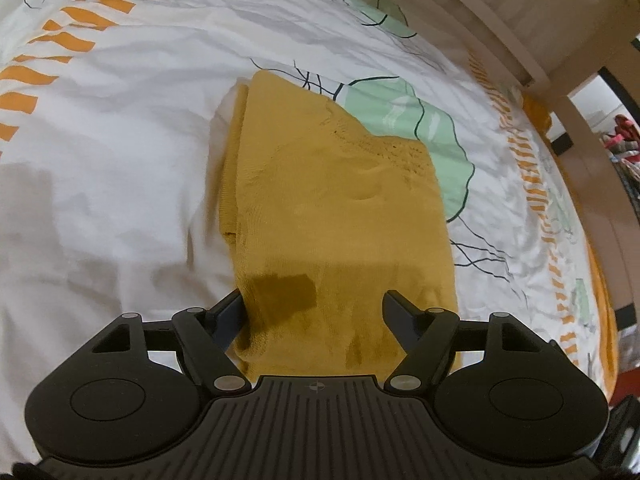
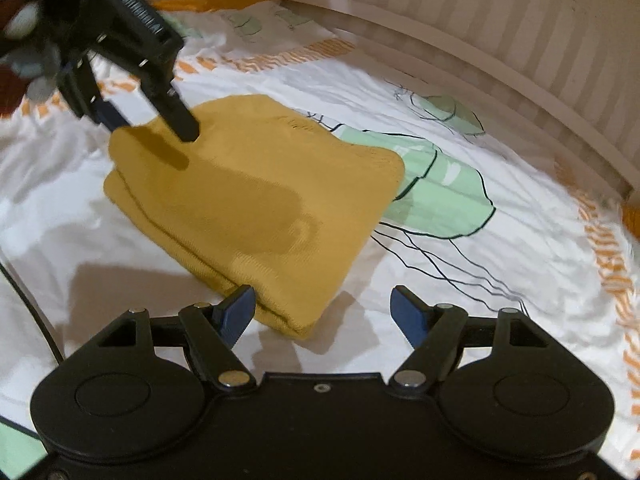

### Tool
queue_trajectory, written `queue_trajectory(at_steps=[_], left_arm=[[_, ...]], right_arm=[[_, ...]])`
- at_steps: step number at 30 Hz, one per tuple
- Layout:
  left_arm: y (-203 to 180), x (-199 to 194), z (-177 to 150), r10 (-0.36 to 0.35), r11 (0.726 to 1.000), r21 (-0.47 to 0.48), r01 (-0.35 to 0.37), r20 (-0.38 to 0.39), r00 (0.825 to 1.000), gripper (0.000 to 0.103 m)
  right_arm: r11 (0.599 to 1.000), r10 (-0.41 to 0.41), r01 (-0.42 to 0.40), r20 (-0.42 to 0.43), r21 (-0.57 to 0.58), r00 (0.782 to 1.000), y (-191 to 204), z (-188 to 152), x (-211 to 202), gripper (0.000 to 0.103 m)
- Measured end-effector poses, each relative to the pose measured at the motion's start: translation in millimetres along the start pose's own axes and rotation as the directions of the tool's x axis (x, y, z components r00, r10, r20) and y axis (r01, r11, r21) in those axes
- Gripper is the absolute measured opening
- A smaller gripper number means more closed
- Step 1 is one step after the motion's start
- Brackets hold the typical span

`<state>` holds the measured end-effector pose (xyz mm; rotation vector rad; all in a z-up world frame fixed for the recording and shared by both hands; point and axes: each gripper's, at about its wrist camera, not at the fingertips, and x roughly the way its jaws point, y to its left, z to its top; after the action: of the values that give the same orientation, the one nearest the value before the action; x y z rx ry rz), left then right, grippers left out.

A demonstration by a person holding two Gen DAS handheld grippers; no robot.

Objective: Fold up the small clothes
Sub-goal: 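Grasp the folded sweater edge with the right tool while the left tool presses it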

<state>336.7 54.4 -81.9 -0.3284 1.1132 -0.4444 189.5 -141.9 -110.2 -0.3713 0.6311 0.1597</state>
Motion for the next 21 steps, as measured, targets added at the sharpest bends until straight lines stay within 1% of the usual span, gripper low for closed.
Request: queue_trajectory(at_steps=[6, 7, 8, 9, 10, 12, 13, 15, 16, 17, 20, 21], left_arm=[[4, -1, 2, -0.010, 1.000, -0.020, 0.011, 0.013, 1.000, 0.072], [4, -2, 2, -0.012, 1.000, -0.022, 0.012, 0.013, 1.000, 0.072], [5, -2, 2, -0.013, 1.000, -0.023, 0.013, 0.013, 1.000, 0.072], [5, -2, 2, -0.012, 1.000, -0.023, 0.012, 0.012, 1.000, 0.072], [5, -2, 2, -0.012, 1.000, -0.023, 0.012, 0.012, 1.000, 0.072], [5, -2, 2, -0.013, 1.000, -0.022, 0.013, 0.013, 1.000, 0.072], [5, -2, 2, -0.014, 1.000, -0.023, 0.014, 0.014, 1.000, 0.072], [5, -3, 2, -0.016, 1.000, -0.023, 0.016, 0.017, 1.000, 0.072], [5, -4, 3, -0.015, 1.000, -0.025, 0.016, 0.018, 1.000, 0.072], [5, -4, 3, -0.015, 1.000, -0.026, 0.016, 0.020, 1.000, 0.072], [4, -6, 3, -0.028, 0.999, -0.026, 0.029, 0.024, 0.999, 0.072], [3, -6, 2, -0.034, 0.999, -0.025, 0.035, 0.025, 0.999, 0.072]], right_arm=[[0.999, -0.003, 0.005, 0.053, -0.038, 0.999, 10, 11, 2, 0.075], [0.999, 0.006, -0.003, 0.053, -0.052, 0.999, 11, 13, 3, 0.069], [0.998, 0.017, -0.014, 0.049, -0.064, 0.999, 12, 15, 5, 0.056], [0.996, 0.031, -0.028, 0.042, -0.079, 0.999, 14, 16, 8, 0.049], [0.995, 0.040, -0.036, 0.036, -0.092, 0.999, 16, 16, 12, 0.041], [0.991, 0.052, -0.047, 0.035, -0.123, 0.998, 21, 15, 14, 0.034], [0.990, 0.057, -0.052, 0.034, -0.133, 0.998, 23, 14, 14, 0.027], [0.989, 0.069, -0.063, 0.036, -0.135, 0.997, 24, 12, 13, 0.017], [0.989, 0.072, -0.066, 0.038, -0.129, 0.997, 23, 12, 12, 0.009], [0.990, 0.069, -0.063, 0.045, -0.124, 0.997, 20, 12, 10, 0.009], [0.996, 0.019, -0.013, 0.079, -0.086, 0.997, 8, 16, -1, 0.008], [0.998, 0.013, -0.008, 0.075, -0.069, 0.997, 2, 17, -2, 0.008]])
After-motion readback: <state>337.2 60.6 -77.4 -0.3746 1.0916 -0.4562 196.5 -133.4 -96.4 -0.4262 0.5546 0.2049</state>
